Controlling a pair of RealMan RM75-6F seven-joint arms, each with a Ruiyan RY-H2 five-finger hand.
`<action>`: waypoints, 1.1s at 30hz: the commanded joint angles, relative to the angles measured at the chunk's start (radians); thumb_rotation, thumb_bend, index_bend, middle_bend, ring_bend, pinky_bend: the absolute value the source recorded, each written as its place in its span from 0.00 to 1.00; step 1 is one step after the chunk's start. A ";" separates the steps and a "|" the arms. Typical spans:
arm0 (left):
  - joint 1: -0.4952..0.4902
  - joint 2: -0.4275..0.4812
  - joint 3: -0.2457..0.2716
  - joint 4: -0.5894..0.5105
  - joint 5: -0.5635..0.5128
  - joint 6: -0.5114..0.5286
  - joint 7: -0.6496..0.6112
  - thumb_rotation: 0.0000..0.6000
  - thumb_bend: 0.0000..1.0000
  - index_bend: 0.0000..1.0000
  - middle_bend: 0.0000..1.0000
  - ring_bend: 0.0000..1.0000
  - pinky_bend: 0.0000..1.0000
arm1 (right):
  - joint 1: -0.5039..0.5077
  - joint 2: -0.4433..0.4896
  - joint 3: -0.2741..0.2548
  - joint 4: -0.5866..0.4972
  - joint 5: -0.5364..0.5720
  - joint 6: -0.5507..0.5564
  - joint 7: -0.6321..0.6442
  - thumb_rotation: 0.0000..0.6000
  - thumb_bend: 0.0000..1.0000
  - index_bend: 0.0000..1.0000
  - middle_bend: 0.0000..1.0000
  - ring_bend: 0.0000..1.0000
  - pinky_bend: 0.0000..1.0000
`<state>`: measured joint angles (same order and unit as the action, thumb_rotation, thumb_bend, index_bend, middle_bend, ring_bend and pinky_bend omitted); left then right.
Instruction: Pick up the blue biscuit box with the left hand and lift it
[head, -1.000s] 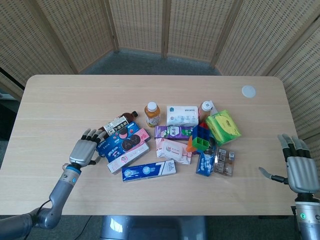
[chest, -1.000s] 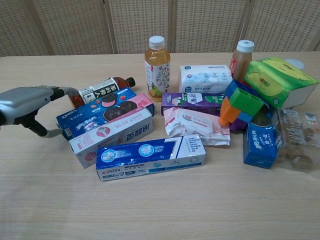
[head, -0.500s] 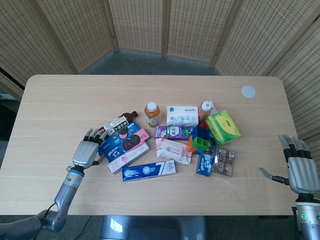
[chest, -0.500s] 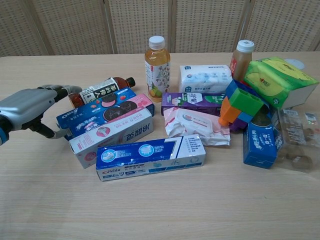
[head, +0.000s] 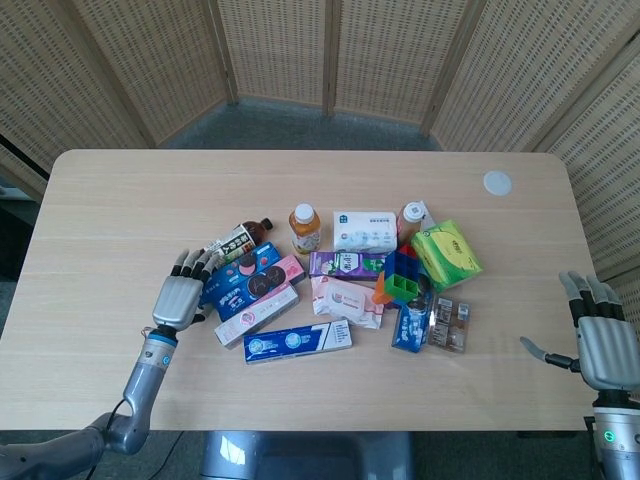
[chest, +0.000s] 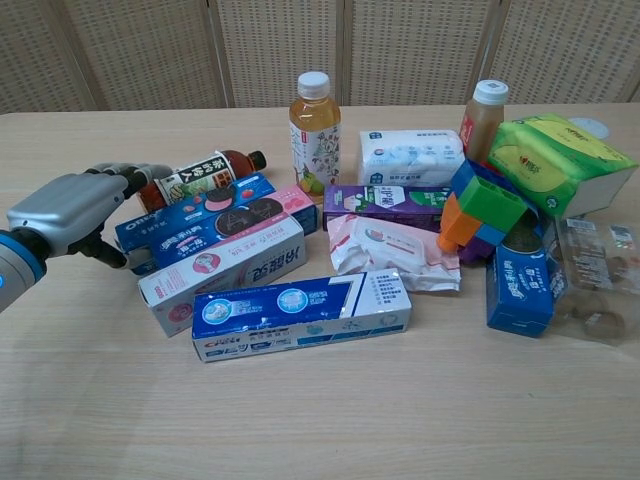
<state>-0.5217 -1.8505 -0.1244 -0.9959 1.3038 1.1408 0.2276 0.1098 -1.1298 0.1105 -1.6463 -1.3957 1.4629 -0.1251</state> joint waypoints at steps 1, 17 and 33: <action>-0.003 0.000 -0.009 0.005 -0.001 0.000 -0.009 1.00 0.34 0.00 0.00 0.00 0.00 | -0.002 0.001 0.000 -0.003 0.001 0.000 0.002 0.52 0.03 0.00 0.00 0.00 0.00; 0.001 0.078 -0.059 0.029 -0.051 -0.025 -0.015 1.00 0.34 0.00 0.00 0.00 0.00 | 0.005 -0.002 0.006 -0.030 0.002 -0.007 -0.020 0.52 0.03 0.00 0.00 0.00 0.00; -0.001 0.170 -0.060 -0.133 -0.056 -0.057 -0.050 1.00 0.34 0.00 0.01 0.02 0.00 | 0.011 0.002 0.010 -0.041 0.002 -0.013 -0.024 0.52 0.03 0.00 0.00 0.00 0.00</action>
<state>-0.5222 -1.6956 -0.2005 -1.1066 1.2453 1.1068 0.1705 0.1204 -1.1280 0.1201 -1.6877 -1.3930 1.4499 -0.1494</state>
